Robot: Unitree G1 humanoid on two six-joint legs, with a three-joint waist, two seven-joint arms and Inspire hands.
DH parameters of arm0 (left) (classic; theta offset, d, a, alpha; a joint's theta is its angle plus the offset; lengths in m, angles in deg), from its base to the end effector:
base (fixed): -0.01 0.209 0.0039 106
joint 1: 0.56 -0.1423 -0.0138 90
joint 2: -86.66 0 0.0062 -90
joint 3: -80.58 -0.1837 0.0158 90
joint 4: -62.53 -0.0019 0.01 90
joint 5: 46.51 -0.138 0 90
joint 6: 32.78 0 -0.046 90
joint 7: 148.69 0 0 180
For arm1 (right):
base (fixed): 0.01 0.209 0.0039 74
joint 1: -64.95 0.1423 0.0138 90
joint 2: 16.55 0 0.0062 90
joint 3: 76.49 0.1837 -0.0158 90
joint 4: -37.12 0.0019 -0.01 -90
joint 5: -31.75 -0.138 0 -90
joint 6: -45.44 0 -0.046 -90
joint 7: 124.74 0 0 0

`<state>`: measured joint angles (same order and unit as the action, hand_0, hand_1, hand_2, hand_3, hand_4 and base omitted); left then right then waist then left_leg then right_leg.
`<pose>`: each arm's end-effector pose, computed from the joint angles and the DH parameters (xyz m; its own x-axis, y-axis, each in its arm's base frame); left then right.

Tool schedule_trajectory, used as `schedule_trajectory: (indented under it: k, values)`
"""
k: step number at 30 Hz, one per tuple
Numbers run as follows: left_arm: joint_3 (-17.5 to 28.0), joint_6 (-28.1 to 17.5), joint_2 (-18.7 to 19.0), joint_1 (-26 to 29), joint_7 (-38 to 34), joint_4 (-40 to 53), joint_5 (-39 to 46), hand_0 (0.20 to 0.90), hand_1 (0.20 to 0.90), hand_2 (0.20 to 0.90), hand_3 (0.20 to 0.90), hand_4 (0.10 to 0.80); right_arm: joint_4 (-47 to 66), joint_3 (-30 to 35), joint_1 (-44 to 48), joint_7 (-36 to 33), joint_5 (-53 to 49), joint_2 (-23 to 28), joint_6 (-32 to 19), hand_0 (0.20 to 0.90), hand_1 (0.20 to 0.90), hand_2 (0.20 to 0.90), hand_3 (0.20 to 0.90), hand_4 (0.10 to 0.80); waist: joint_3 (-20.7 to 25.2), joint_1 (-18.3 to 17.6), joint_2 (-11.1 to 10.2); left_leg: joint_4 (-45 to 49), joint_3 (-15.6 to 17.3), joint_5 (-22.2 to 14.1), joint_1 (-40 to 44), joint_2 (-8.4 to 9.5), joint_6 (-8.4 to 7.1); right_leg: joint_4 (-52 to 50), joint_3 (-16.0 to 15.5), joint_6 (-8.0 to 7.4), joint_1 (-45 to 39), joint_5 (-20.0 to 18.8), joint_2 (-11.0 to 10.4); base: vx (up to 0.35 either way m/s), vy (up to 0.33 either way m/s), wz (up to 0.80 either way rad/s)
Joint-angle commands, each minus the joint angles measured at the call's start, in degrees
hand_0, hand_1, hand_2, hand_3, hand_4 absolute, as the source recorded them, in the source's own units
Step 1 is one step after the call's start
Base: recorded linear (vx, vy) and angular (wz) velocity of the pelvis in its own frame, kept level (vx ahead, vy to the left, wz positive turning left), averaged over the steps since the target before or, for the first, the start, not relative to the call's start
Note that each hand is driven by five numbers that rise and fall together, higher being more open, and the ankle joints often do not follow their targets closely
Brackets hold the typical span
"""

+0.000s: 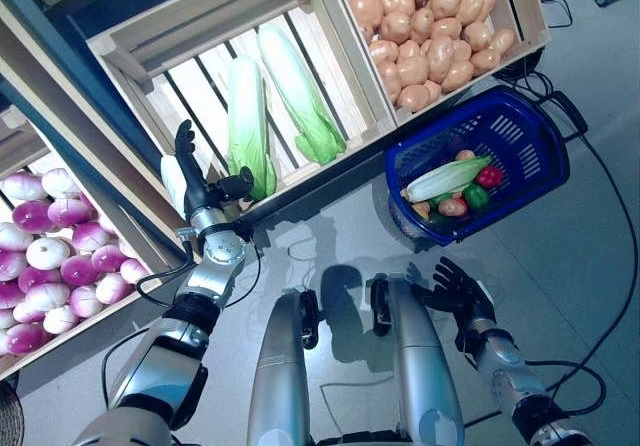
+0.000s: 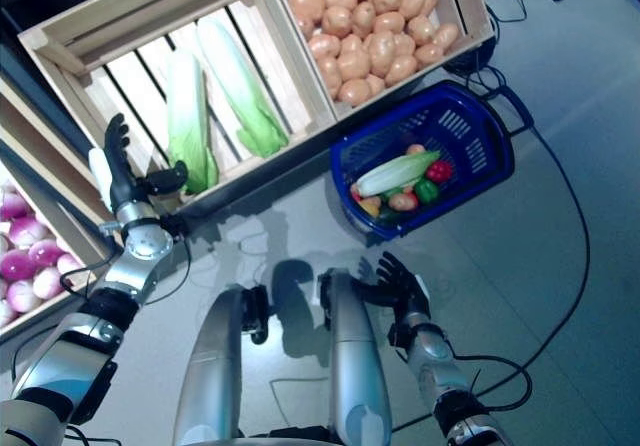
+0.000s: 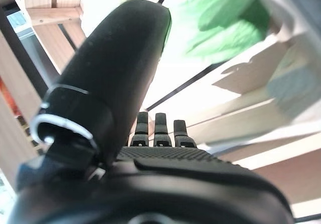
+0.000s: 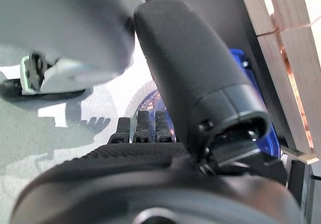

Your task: Put vegetables into the basket

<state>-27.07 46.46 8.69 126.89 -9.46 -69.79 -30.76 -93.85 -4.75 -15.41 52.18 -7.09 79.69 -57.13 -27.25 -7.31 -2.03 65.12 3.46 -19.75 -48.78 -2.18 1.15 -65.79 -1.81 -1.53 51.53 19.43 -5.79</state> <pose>0.3147 0.2118 0.0945 0.8114 0.5295 0.2476 -0.5812 0.7759 0.2452 0.2029 -0.2168 -0.0323 0.9182 -0.0795 -0.3881 0.1307 0.9856 0.1073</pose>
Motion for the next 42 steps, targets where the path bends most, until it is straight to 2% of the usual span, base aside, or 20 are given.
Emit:
schedule_trajectory:
  k: [1,4,9,15,27,29,30,32,34,37,42]
  values:
    - [0.90,-4.19,3.05,4.71,0.97,0.18,0.87,0.900,0.900,0.900,0.900,0.800,1.59,0.69,-2.45,-0.59,-0.86,2.13,-1.14,0.900,0.900,0.900,0.900,0.800,3.97,0.59,0.44,1.28,1.84,-0.65,1.27,-0.46,2.22,1.62,-0.82,3.01,-3.06,-1.90,0.16,0.007,-0.005,-0.17]
    - [0.49,-7.54,4.78,5.98,4.52,0.62,2.17,0.900,0.900,0.900,0.900,0.800,1.20,1.46,-3.26,0.07,-0.13,2.98,-0.40,0.900,0.900,0.900,0.900,0.800,3.39,0.03,0.14,2.40,1.95,-1.02,0.85,-0.80,2.28,0.97,-0.63,2.99,-2.63,-1.89,0.63,0.034,-0.007,-0.20]
    - [0.13,-11.69,6.04,6.31,6.36,1.95,1.96,0.900,0.900,0.900,0.900,0.800,-0.86,2.24,-4.21,1.70,0.99,3.57,-1.39,0.900,0.900,0.900,0.900,0.800,2.99,-0.40,0.21,3.08,2.30,-1.33,1.28,-1.03,2.43,0.70,-0.49,3.13,-2.92,-1.98,0.75,0.067,-0.012,0.03]
    - [-0.24,-11.23,6.46,5.91,8.21,2.53,1.72,0.900,0.900,0.900,0.900,0.800,-1.39,2.30,-4.44,2.22,1.93,3.74,-1.32,0.900,0.900,0.900,0.900,0.800,2.71,-0.59,0.50,3.85,2.54,-1.52,0.61,-0.94,2.64,-0.11,-0.46,3.40,-2.07,-1.95,0.71,0.036,-0.012,-0.04]
    - [-0.65,-4.21,7.05,10.12,5.52,-1.31,4.48,0.900,0.900,0.900,0.900,0.800,0.63,1.85,-3.48,0.18,0.87,4.10,-0.91,0.900,0.900,0.900,0.900,0.800,0.77,-1.21,-0.13,6.31,2.34,-1.95,-3.49,-1.53,3.13,-2.34,-0.67,3.41,1.68,-1.93,0.65,0.001,0.000,0.01]
    - [-0.14,-2.21,7.61,12.26,0.91,-3.57,4.32,0.900,0.900,0.900,0.900,0.800,0.45,1.59,-3.07,-0.40,0.40,4.11,-1.32,0.900,0.900,0.900,0.900,0.800,0.31,-1.26,-0.42,6.81,2.04,-1.92,-5.15,-1.57,3.19,-2.74,-0.75,3.43,3.10,-1.99,0.81,-0.039,-0.017,0.02]
    - [0.19,-1.04,8.17,13.70,-3.59,-5.36,3.75,0.900,0.900,0.900,0.900,0.800,0.17,1.41,-2.83,-0.65,0.02,4.15,-1.51,0.900,0.900,0.900,0.900,0.800,0.07,-1.33,-0.61,7.15,1.83,-1.94,-6.04,-1.63,3.18,-3.00,-0.77,3.41,3.84,-1.98,0.90,-0.044,-0.022,0.04]
    - [0.63,-1.21,8.59,14.78,-6.38,-6.94,3.23,0.900,0.900,0.900,0.900,0.800,-0.05,1.20,-2.65,-0.89,-0.29,4.19,-1.76,0.900,0.900,0.900,0.900,0.800,-0.15,-1.38,-0.78,7.42,1.68,-1.97,-6.78,-1.66,3.17,-3.19,-0.82,3.46,4.43,-1.91,0.97,-0.044,-0.023,0.02]
    - [1.58,-0.76,9.10,17.12,-15.89,-8.83,0.22,0.900,0.900,0.900,0.900,0.800,-0.77,0.32,-2.14,-1.65,-1.11,3.92,-2.50,0.900,0.900,0.900,0.900,0.800,-0.73,-1.35,-1.16,7.74,1.24,-1.81,-8.44,-1.67,3.02,-3.30,-0.90,3.41,5.81,-2.11,1.33,-0.074,-0.038,0.00]
    - [1.52,-0.43,7.90,18.28,-23.31,-8.26,-4.46,0.900,0.900,0.900,0.900,0.800,-1.42,-0.82,-1.36,-2.64,-1.50,3.55,-2.89,0.900,0.900,0.900,0.900,0.800,-1.20,-1.05,-1.41,7.05,1.06,-1.47,-8.95,-1.47,2.70,-2.78,-1.12,3.31,6.21,-2.33,1.69,-0.049,-0.023,-0.03]
    - [-0.22,2.87,4.56,20.36,-29.80,-7.12,-8.64,0.900,0.900,0.900,0.900,0.800,-2.82,-2.29,1.26,-3.24,-1.43,3.13,-3.88,0.900,0.900,0.900,0.900,0.800,-1.86,-0.80,-1.68,6.39,1.08,-1.25,-8.81,-1.29,2.53,-2.30,-1.42,3.46,6.21,-2.49,2.27,-0.006,-0.001,-0.01]
